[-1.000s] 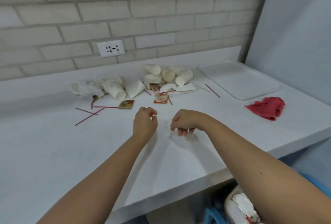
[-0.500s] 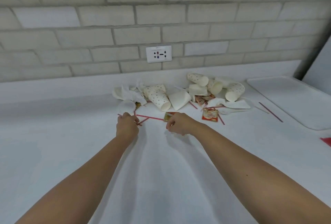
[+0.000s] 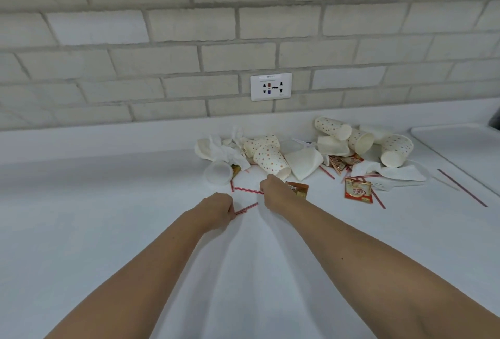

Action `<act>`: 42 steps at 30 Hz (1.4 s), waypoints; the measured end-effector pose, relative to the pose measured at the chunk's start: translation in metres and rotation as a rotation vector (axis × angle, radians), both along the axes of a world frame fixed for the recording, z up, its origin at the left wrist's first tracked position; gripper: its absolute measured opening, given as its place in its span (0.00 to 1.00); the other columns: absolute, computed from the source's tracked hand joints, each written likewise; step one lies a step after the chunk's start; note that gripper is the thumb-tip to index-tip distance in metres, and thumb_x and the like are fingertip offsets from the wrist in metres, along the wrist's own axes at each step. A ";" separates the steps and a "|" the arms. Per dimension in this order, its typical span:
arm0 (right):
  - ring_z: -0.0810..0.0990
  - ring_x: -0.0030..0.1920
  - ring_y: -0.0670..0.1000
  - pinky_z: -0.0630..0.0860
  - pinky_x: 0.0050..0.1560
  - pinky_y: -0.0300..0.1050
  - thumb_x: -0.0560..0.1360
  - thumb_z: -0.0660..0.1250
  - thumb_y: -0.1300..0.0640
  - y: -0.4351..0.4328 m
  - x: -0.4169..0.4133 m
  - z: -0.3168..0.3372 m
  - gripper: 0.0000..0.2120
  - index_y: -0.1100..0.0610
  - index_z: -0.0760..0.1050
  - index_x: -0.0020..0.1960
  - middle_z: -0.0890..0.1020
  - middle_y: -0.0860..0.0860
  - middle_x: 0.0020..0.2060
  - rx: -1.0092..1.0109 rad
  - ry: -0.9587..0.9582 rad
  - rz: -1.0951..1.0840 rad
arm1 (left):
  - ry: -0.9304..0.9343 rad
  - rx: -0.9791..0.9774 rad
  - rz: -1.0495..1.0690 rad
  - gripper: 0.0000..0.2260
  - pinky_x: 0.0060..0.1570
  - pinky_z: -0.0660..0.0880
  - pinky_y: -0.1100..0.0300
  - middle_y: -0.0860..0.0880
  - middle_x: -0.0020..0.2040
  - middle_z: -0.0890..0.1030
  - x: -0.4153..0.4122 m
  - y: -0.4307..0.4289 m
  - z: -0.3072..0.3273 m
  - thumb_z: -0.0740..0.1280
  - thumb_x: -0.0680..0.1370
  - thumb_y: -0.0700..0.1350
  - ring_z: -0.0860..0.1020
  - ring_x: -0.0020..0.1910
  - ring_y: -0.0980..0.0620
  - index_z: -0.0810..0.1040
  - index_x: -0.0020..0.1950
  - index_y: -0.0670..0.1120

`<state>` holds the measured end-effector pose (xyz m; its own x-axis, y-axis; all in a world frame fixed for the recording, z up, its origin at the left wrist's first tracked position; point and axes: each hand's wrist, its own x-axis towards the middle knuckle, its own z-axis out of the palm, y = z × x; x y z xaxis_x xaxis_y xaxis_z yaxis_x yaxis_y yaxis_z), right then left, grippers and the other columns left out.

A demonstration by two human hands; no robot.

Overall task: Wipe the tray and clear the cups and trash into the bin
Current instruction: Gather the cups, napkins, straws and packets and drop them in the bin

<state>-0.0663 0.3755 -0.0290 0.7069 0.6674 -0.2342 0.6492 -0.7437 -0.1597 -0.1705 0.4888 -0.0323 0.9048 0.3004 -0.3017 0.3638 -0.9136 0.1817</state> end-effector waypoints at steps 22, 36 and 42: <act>0.71 0.39 0.52 0.63 0.30 0.39 0.77 0.61 0.64 -0.014 -0.011 0.006 0.04 0.60 0.67 0.45 0.68 0.52 0.35 -0.177 0.065 0.106 | -0.131 -0.136 0.201 0.13 0.30 0.60 0.64 0.51 0.35 0.66 0.003 -0.002 -0.003 0.54 0.80 0.41 0.63 0.31 0.55 0.59 0.35 0.47; 0.69 0.61 0.58 0.70 0.54 0.48 0.77 0.55 0.69 -0.035 0.017 -0.001 0.20 0.63 0.62 0.68 0.66 0.60 0.64 0.249 -0.050 -0.100 | -0.364 -0.147 0.510 0.13 0.44 0.73 0.54 0.40 0.51 0.78 0.044 -0.001 -0.020 0.59 0.80 0.47 0.77 0.48 0.42 0.73 0.53 0.37; 0.66 0.65 0.56 0.71 0.58 0.46 0.77 0.63 0.50 -0.051 0.031 -0.014 0.27 0.62 0.60 0.68 0.64 0.58 0.65 0.289 -0.001 -0.454 | -0.331 -0.197 0.596 0.07 0.44 0.72 0.56 0.43 0.47 0.76 0.060 -0.005 -0.018 0.60 0.78 0.39 0.77 0.50 0.42 0.73 0.53 0.38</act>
<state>-0.0356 0.3245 -0.0432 0.9395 0.3315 -0.0858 0.2725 -0.8755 -0.3991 -0.1107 0.4839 -0.0501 0.6572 0.7407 -0.1392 0.6886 -0.5151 0.5104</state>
